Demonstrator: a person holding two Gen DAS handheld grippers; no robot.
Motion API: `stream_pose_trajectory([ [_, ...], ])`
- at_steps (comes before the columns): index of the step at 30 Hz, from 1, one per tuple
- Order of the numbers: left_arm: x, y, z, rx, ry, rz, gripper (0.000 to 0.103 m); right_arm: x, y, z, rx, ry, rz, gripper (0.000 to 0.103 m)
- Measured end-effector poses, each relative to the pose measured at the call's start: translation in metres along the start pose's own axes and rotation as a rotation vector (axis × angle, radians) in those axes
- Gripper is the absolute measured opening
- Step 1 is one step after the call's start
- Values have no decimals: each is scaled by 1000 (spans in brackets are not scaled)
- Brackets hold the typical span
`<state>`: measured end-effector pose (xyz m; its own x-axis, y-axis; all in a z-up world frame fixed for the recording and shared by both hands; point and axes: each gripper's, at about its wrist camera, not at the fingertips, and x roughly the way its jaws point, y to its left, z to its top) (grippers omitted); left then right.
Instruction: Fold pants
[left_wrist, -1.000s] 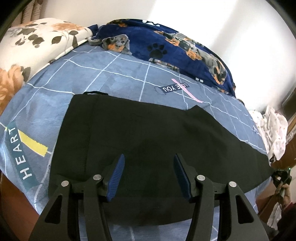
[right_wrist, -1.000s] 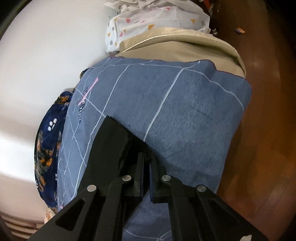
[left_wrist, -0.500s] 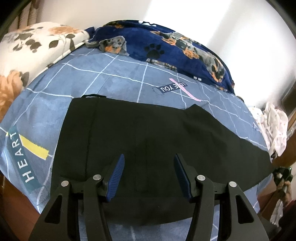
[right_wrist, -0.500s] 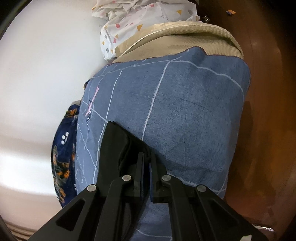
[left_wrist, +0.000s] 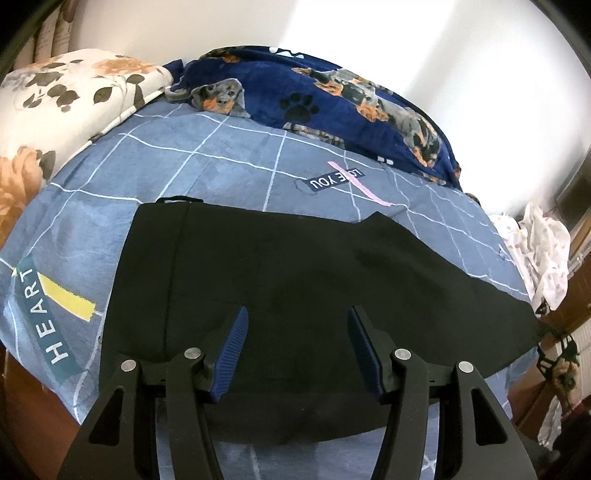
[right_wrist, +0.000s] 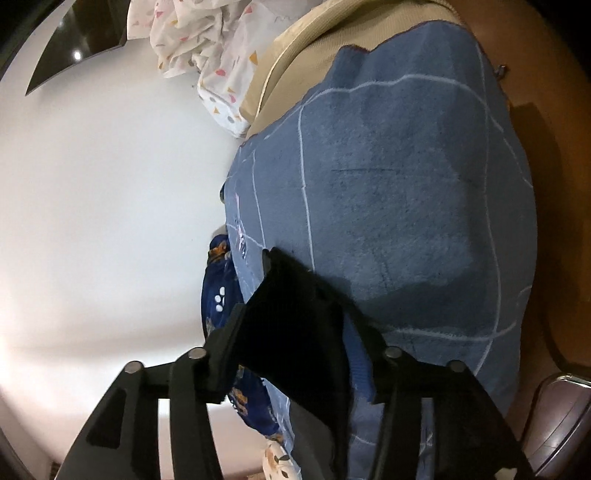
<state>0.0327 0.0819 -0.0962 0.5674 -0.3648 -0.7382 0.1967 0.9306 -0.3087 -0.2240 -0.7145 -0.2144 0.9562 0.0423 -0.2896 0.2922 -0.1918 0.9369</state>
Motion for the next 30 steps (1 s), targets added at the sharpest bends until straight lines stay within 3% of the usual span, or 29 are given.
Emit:
stream_pose_trajectory([
  [2, -1, -1, -1, 6, 2, 2, 57, 1, 2, -1, -7, 3, 12, 56],
  [4, -2, -2, 0, 6, -3, 2, 58, 0, 0, -3, 12, 5, 64, 71],
  [8, -3, 0, 1, -5, -12, 0, 58, -4, -10, -1, 78, -8, 128, 76],
  [12, -2, -2, 0, -7, -9, 1, 60, -5, -2, -2, 10, 0, 61, 76],
  [21, -5, -13, -2, 35, -5, -2, 61, 15, 34, -18, -249, 5, -210, 79],
  [23, -5, -13, -2, 33, -3, -2, 63, 16, 40, -22, -301, -6, -266, 76],
  [25, -6, -13, -3, 30, -12, 0, 65, 17, 46, -26, -349, -21, -321, 66],
  [30, -5, -10, -4, 7, -12, 0, 67, 9, 38, -20, -295, -46, -258, 66],
])
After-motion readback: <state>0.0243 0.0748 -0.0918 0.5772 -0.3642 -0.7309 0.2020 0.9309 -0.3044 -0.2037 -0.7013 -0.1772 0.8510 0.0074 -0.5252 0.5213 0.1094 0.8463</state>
